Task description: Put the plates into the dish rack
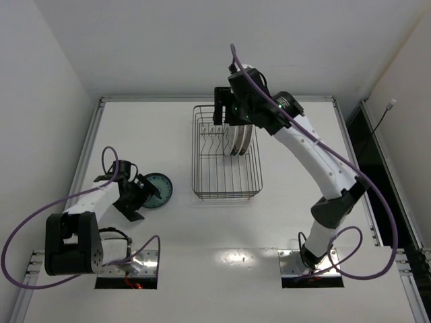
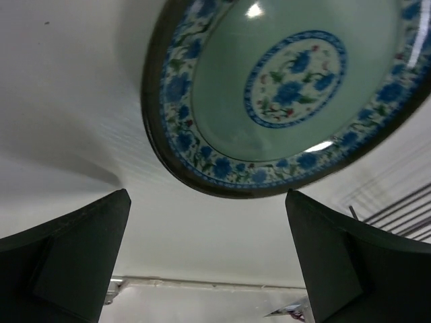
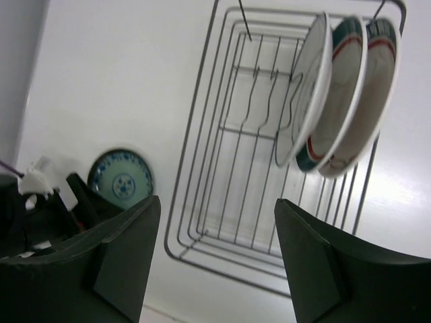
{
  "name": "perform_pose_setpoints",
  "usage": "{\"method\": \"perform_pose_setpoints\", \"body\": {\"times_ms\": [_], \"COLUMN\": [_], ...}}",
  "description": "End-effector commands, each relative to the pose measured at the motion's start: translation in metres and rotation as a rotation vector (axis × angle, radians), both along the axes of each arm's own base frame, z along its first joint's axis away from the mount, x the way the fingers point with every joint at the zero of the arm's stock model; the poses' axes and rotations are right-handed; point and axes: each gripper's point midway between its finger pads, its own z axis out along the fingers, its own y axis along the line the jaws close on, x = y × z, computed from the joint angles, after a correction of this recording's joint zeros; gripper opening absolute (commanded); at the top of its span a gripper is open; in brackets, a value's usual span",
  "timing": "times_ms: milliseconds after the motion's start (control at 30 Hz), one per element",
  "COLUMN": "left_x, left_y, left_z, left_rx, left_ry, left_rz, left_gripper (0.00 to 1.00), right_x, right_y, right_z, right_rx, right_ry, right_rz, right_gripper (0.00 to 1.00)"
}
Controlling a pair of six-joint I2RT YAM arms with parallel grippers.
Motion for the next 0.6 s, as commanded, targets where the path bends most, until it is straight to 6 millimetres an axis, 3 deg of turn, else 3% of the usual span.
{"method": "perform_pose_setpoints", "body": {"times_ms": [0,33,67,200,300,333,433,533,567], "left_x": [0.014,0.013,0.017,0.019,0.038,0.039,0.051,0.057,0.057], "left_y": [0.001,0.002,0.002,0.008,0.011,0.009,0.010,0.010,0.007], "left_z": [-0.004,-0.007,-0.008,-0.018,-0.019,-0.021,-0.021,-0.026,-0.029], "left_rx": [-0.030,-0.024,-0.029,-0.010,0.000,-0.012,-0.019,-0.041,-0.057], "left_ry": [-0.030,-0.030,-0.035,-0.015,-0.079,-0.065,-0.087,-0.078,-0.064], "left_rz": [0.117,0.129,0.144,0.181,0.152,0.148,0.112,0.077,0.060], "left_gripper": [1.00,1.00,1.00,0.95,0.73,0.58,0.36,0.25,0.12], "right_x": [-0.023,-0.027,-0.034,-0.048,-0.053,-0.055,-0.057,-0.057,-0.058], "right_y": [-0.006,-0.009,-0.015,-0.027,-0.043,-0.050,-0.062,-0.068,-0.068], "right_z": [-0.013,-0.018,-0.008,-0.002,-0.016,-0.016,-0.028,-0.031,-0.035], "right_rx": [-0.010,-0.017,-0.002,-0.005,-0.068,-0.090,-0.123,-0.128,-0.134], "right_ry": [0.046,0.055,0.035,0.027,0.034,0.029,0.062,0.070,0.077], "right_rz": [0.066,0.066,0.066,0.072,0.045,0.034,0.021,0.010,0.011], "right_gripper": [0.66,0.66,0.66,0.66,0.66,0.66,0.66,0.67,0.67]}}
